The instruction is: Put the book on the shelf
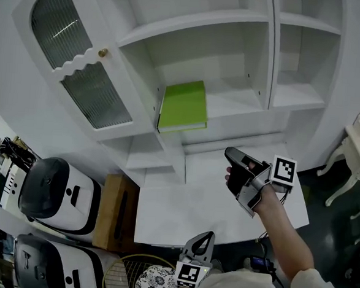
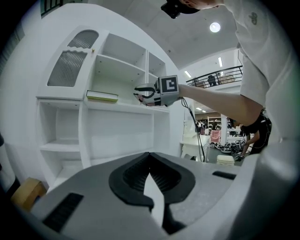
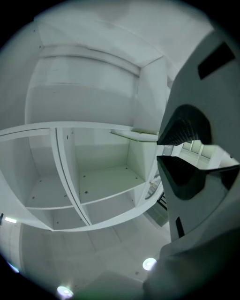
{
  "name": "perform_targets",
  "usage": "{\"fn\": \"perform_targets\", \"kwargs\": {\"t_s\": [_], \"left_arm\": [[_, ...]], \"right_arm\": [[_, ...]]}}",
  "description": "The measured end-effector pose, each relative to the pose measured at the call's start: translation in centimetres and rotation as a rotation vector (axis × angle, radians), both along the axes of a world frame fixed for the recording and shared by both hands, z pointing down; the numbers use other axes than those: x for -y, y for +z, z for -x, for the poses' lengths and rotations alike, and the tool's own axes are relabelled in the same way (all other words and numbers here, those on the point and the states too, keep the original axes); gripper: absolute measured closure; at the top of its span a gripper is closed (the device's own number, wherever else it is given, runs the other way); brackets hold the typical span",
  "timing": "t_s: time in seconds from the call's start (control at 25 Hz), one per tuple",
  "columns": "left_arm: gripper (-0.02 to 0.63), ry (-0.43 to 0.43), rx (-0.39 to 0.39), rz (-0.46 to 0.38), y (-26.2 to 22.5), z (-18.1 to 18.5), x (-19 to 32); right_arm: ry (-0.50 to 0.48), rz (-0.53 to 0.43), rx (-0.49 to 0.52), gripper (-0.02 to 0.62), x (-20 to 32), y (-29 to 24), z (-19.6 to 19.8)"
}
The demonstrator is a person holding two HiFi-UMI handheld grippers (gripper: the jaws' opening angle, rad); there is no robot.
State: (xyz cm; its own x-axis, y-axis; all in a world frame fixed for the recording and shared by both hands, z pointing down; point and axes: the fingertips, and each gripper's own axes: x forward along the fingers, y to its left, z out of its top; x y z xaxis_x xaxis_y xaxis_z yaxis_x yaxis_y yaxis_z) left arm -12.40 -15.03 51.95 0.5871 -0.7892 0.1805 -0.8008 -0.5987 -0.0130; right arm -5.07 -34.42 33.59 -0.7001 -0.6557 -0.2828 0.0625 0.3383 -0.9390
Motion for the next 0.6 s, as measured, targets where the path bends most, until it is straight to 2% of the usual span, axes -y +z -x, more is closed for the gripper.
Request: {"fn": "perform_targets", "kwargs": {"t_s": [0.12, 0.36, 0.48, 0.6], "left_arm": [[0.603, 0.015, 0.01, 0.016, 0.0, -0.6, -0.3], [0.603, 0.029, 0.006, 0.012, 0.0, -1.4, -0.6], [0.603, 0.034, 0.007, 0.014, -0.1, -1.6, -0.6], [0.603, 0.034, 0.002, 0.013, -0.2, -1.7, -0.7]], "right_arm": [[0.022, 0.011, -0.034, 0.56, -0.6, 0.9, -0.8], [0.03, 0.024, -0.068, 0.578, -1.1, 2.4, -1.5], [0.038, -0.017, -0.119, 0.577, -1.5, 2.6, -1.6], [0.042, -0.1, -0.223, 0.577, -2.5, 2.7, -1.2]]}}
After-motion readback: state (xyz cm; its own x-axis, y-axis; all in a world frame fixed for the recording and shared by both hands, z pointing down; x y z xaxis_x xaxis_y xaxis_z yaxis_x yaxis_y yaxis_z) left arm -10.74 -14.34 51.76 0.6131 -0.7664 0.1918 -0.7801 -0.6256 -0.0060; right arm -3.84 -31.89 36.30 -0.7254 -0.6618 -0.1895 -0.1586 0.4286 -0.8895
